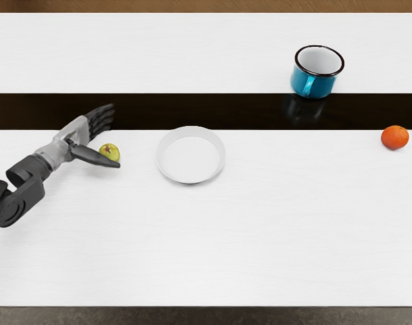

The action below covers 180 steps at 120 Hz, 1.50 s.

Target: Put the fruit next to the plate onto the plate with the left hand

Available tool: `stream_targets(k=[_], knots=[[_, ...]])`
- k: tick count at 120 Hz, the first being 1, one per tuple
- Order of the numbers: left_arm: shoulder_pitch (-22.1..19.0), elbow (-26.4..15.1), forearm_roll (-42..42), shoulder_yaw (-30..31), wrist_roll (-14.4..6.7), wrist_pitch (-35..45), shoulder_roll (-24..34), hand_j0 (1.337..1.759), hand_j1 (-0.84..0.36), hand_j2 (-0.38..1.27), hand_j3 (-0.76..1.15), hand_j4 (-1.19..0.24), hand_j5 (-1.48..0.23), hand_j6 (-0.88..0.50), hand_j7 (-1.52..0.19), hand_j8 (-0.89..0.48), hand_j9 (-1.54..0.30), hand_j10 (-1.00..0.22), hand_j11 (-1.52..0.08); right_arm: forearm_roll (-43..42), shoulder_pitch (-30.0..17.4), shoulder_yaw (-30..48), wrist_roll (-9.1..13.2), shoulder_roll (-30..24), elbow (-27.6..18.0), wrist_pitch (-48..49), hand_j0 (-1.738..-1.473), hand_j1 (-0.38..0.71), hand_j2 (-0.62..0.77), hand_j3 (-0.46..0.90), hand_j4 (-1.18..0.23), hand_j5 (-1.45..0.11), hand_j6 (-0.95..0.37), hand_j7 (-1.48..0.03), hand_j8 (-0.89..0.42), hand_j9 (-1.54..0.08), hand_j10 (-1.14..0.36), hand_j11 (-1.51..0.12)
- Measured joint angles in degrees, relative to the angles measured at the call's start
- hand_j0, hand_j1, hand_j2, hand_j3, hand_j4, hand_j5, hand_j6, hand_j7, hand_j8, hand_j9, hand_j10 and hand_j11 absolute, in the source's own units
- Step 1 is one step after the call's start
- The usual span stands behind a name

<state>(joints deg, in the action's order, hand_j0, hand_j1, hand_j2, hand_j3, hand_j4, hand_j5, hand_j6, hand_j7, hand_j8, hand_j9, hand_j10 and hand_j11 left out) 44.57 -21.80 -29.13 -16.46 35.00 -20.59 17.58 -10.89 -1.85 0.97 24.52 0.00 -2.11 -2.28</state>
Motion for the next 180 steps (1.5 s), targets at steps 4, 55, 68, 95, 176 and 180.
stream_targets(k=[4, 55, 68, 95, 176, 180], knots=[[0.1, 0.0, -0.1, 0.4, 0.0, 0.2, 0.0, 1.658, 0.2, 0.03, 0.0, -0.13, -0.16, -0.13, -0.16, -0.12, -0.16, -0.12, -0.16, 0.0, 0.0, 0.0, 0.0, 0.0, 0.0, 0.0, -1.658, -0.35, 0.0, 0.0, 0.0, 0.0, 0.0, 0.0, 0.0, 0.0, 0.0, 0.0], [2.0, -0.3, 0.1, 1.7, 0.0, 2.8, -0.7, 1.658, 0.0, 0.07, 0.0, -0.28, -0.36, -0.28, -0.36, -0.28, -0.36, -0.12, -0.47, 0.0, 0.2, -0.1, 0.0, 0.0, 0.0, 0.0, -1.658, -0.35, 0.0, 0.0, 0.0, 0.0, 0.0, 0.0, 0.0, 0.0, 0.0, 0.0], [2.1, -0.6, 0.2, 1.6, 0.0, 2.7, -0.7, 1.658, 0.0, 0.07, 0.0, -0.29, -0.37, -0.29, -0.37, -0.29, -0.37, -0.2, -0.44, 0.0, 0.4, -0.1, 0.0, 0.0, 0.0, 0.0, -1.658, -0.35, 0.0, 0.0, 0.0, 0.0, 0.0, 0.0, 0.0, 0.0, 0.0, 0.0], [2.0, -1.0, 0.3, 1.7, 0.0, 2.4, -0.8, 1.658, -0.01, 0.06, 0.0, -0.3, -0.38, -0.3, -0.38, -0.3, -0.38, -0.27, -0.4, 0.0, 0.5, 0.0, 0.0, 0.0, 0.0, 0.0, -1.658, -0.35, 0.0, 0.0, 0.0, 0.0, 0.0, 0.0, 0.0, 0.0, 0.0, 0.0], [1.6, -6.0, 0.4, 1.7, 0.0, 0.6, 0.3, 1.658, -0.04, 0.07, 0.0, -0.34, -0.43, -0.34, -0.43, -0.34, -0.43, -0.34, -0.43, 0.0, 0.8, 0.2, 0.0, 0.0, 0.0, 0.0, -1.658, -0.35, 0.0, 0.0, 0.0, 0.0, 0.0, 0.0, 0.0, 0.0, 0.0, 0.0], [1.5, -6.0, 0.5, 1.7, 0.0, 0.5, 0.3, 1.658, -0.04, 0.07, 0.0, -0.34, -0.44, -0.34, -0.44, -0.34, -0.43, -0.34, -0.43, 0.0, 0.8, 0.2, 0.0, 0.0, 0.0, 0.0, -1.658, -0.35, 0.0, 0.0, 0.0, 0.0, 0.0, 0.0, 0.0, 0.0, 0.0, 0.0]])
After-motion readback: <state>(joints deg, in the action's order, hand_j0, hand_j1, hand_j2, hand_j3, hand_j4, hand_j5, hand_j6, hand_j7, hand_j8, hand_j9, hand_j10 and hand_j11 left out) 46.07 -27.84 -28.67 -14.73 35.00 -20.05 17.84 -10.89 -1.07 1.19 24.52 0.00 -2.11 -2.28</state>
